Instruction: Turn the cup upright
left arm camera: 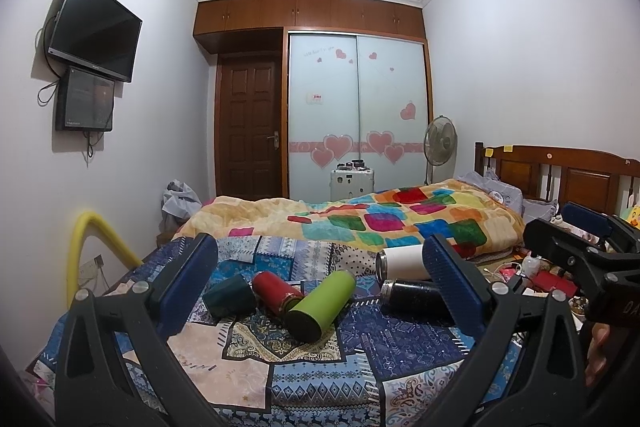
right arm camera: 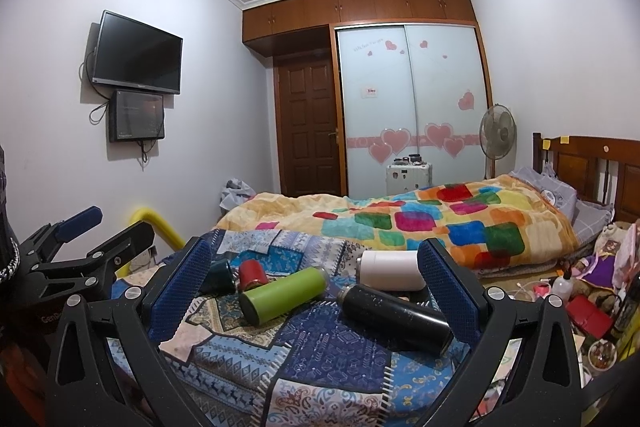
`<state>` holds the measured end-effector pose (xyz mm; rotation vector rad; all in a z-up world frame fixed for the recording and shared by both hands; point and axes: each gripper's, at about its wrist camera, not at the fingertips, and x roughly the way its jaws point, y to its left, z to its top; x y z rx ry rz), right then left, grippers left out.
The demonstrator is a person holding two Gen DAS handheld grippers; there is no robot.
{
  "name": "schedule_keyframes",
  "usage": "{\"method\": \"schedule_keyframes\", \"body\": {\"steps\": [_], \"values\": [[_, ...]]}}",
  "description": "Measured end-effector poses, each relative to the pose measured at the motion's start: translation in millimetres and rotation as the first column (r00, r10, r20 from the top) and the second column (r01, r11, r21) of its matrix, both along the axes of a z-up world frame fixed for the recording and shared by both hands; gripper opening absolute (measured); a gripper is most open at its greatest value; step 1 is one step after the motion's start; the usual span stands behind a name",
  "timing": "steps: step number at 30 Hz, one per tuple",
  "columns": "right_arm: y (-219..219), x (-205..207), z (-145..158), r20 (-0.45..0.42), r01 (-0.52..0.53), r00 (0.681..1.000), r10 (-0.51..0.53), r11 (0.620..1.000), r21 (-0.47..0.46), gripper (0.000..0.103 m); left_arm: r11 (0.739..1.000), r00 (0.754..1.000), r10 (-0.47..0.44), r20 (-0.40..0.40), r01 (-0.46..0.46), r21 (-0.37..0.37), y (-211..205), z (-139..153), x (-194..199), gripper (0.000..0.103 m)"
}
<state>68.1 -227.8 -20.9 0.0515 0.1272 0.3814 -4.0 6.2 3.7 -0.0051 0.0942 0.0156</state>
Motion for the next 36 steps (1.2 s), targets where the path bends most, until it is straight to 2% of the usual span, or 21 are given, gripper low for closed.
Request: {"method": "schedule_keyframes", "body": {"steps": [7,12,19,23,29,33,36], "values": [[-0.1,10.5,-7.3,-0.017,0.011,1.0,-0.012,1.0,-0.019,0.103,1.0,1.0,-0.001,-0.014,0.001,0.0,-3.0,-6.1,9.2,0.103],[-7.7,32.0,-19.5,-0.069,0.01,0.998,-0.014,0.999,-0.053,0.103,1.0,0.999,0.0,-0.042,0.0,0.003,-3.9,-15.3,25.8,0.103],[-23.3,91.2,-47.9,-0.191,0.035,0.979,-0.077,0.975,-0.218,0.103,1.0,0.993,-0.012,-0.115,0.012,0.003,-5.5,-37.3,58.0,0.103],[-34.2,133.3,-68.8,-0.316,-0.019,0.946,-0.077,0.957,-0.289,0.103,1.0,0.988,-0.014,-0.154,0.017,0.014,-6.9,-50.0,76.4,0.103],[-34.5,179.1,-88.6,-0.45,-0.129,0.89,-0.071,0.909,-0.397,0.103,1.0,0.979,-0.021,-0.204,0.024,0.012,-7.2,-68.8,102.7,0.103],[-30.6,201.9,-101.4,-0.521,-0.201,0.852,-0.06,0.88,-0.43,0.103,1.0,0.972,-0.028,-0.231,0.03,0.005,-7.6,-80.2,117.9,0.103],[-28.6,216.9,-111.6,-0.594,-0.28,0.804,-0.033,0.86,-0.426,0.102,0.999,0.968,-0.028,-0.25,0.032,0.008,-10.6,-87.2,128.0,0.103]]}}
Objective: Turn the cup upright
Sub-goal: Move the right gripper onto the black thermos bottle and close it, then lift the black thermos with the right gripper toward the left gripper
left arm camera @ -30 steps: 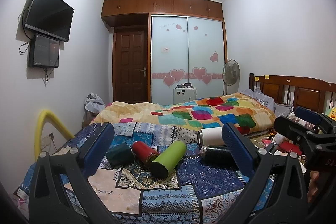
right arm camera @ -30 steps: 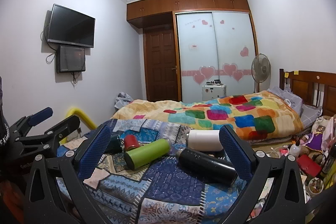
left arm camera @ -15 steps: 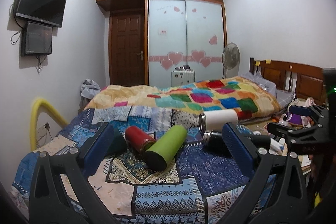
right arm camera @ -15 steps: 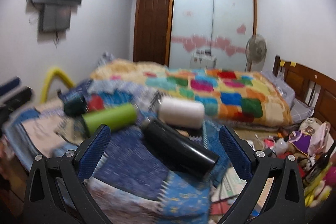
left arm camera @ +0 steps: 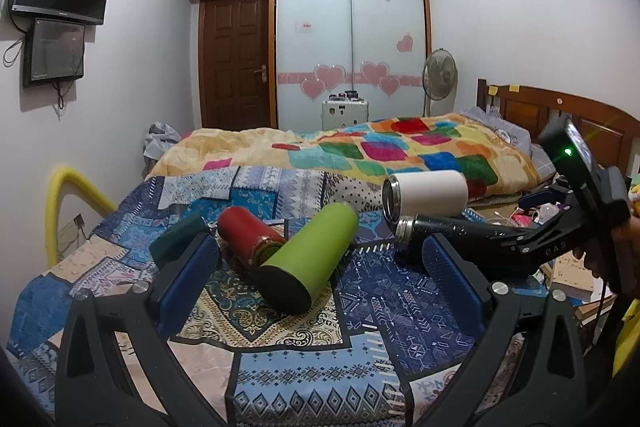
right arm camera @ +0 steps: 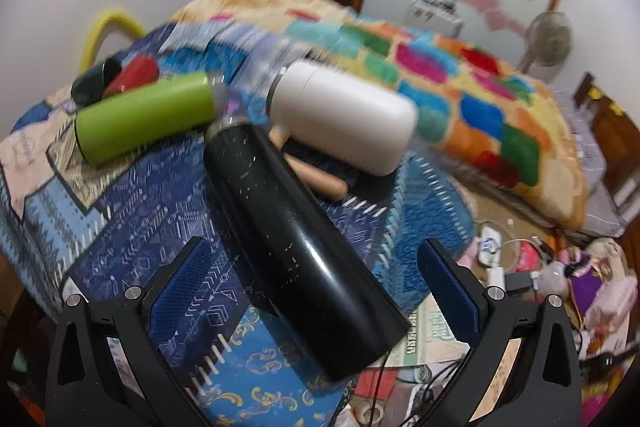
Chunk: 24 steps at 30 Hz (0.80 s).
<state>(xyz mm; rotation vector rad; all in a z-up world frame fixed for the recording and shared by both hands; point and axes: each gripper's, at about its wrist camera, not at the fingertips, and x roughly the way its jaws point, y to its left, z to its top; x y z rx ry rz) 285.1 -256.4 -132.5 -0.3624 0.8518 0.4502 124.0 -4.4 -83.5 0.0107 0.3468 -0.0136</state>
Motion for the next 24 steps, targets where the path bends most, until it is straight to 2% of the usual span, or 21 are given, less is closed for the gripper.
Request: {"method": "schedule_keyframes", "body": {"steps": [4,7,13,19,24], "values": [[3.5,15.5,-11.6,-0.11,-0.055,0.993,0.054,0.998,-0.008,0.098,1.0,1.0,-0.005,-0.017,0.005,0.001,-4.1,-7.8,11.5,0.103],[5.3,20.5,-19.8,-0.18,-0.093,0.98,0.09,0.996,-0.007,0.088,1.0,1.0,-0.01,-0.019,0.01,0.005,-7.5,-10.7,16.5,0.103],[10.5,27.3,-31.2,-0.24,-0.137,0.964,0.117,0.989,-0.065,0.085,1.0,1.0,-0.015,-0.023,0.015,0.024,-12.0,-12.1,19.2,0.103],[11.8,38.7,-26.8,-0.259,-0.134,0.96,0.107,0.987,-0.088,0.079,0.999,1.0,-0.01,-0.022,0.011,0.044,-13.7,-15.7,19.5,0.103],[15.5,34.6,-25.3,-0.234,-0.111,0.968,0.086,0.989,-0.096,0.075,0.999,1.0,-0.005,-0.028,0.006,0.041,-12.9,-17.9,21.1,0.103]]}}
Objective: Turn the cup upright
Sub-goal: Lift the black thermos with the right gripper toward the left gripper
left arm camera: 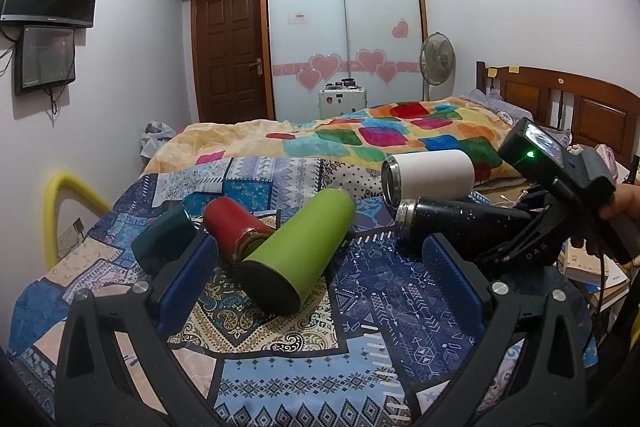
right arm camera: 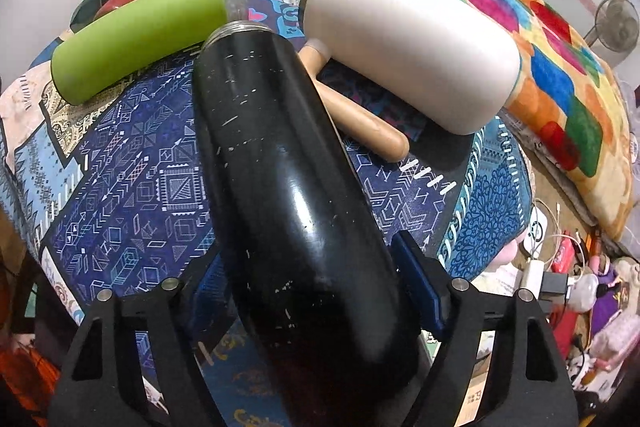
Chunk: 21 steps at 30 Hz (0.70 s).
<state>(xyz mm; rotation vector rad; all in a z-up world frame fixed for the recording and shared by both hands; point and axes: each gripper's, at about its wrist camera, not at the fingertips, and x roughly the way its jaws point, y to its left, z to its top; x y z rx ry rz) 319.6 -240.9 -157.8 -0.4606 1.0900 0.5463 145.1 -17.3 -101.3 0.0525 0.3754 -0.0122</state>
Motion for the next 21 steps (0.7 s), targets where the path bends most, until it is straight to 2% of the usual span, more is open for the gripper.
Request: {"method": "schedule_keyframes", "body": {"steps": [5,12,21], "values": [[3.7,-11.2,4.0,-0.004,0.024,1.0,-0.024,0.999,0.029,0.071,1.0,1.0,0.011,-0.004,-0.011,-0.014,5.6,0.0,0.5,0.103],[8.8,-32.5,18.7,0.033,0.023,0.999,-0.026,0.997,0.072,0.068,0.999,0.999,0.037,-0.001,-0.037,-0.033,15.5,1.8,-6.8,0.103],[32.0,-74.8,48.7,0.101,-0.045,0.994,0.035,0.994,0.102,0.067,0.997,0.998,0.063,0.012,-0.062,-0.052,32.2,9.5,-27.6,0.103]]}}
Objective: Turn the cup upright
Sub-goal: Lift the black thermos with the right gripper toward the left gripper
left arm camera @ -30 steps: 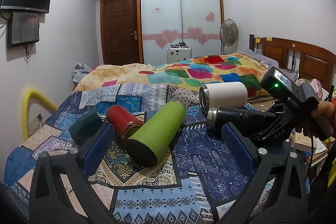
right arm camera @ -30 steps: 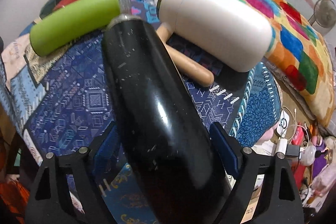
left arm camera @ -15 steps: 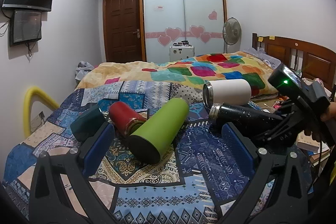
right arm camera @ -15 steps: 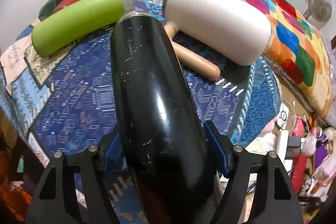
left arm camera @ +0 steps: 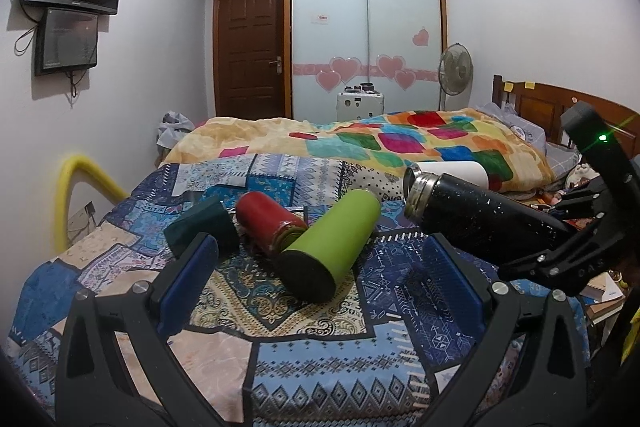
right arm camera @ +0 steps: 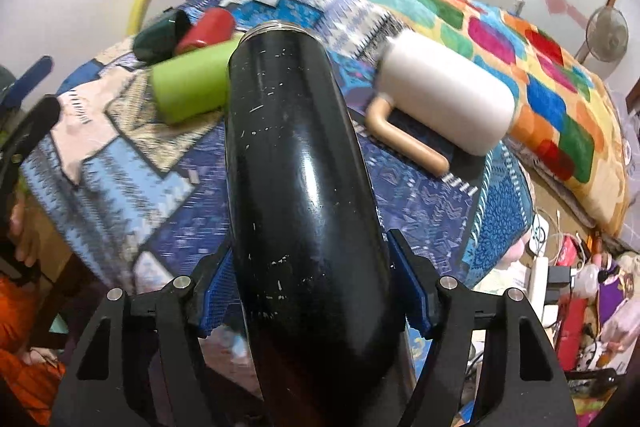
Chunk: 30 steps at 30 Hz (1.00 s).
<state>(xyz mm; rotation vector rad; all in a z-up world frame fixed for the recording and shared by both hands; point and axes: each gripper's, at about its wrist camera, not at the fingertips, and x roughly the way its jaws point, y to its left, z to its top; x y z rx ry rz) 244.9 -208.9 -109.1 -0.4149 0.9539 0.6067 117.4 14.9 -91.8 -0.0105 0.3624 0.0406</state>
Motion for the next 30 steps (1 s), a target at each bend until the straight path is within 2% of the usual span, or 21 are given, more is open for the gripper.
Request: {"method": "schedule_keyframes", "body": {"steps": [5,13,22,30], "values": [[19.7,-22.5,0.5,-0.008,-0.063,0.998,0.063,0.997,0.033,0.067,1.0,1.0,0.011,-0.005,-0.011,-0.006,9.1,0.8,-11.4,0.103],[51.3,-40.6,-19.3,-0.028,-0.151,0.988,0.151,0.989,0.012,0.067,0.999,0.999,0.032,-0.03,-0.032,-0.02,22.6,-5.4,-19.8,0.103],[68.0,-26.5,-49.6,-0.09,-0.193,0.978,0.187,0.98,-0.056,0.066,0.999,0.996,0.026,-0.083,-0.029,-0.036,24.3,-23.4,-8.9,0.103],[71.4,-17.5,-50.1,-0.121,-0.209,0.972,0.201,0.976,-0.062,0.066,0.999,0.992,-0.005,-0.129,-0.002,-0.053,15.2,-39.0,7.9,0.103]]}}
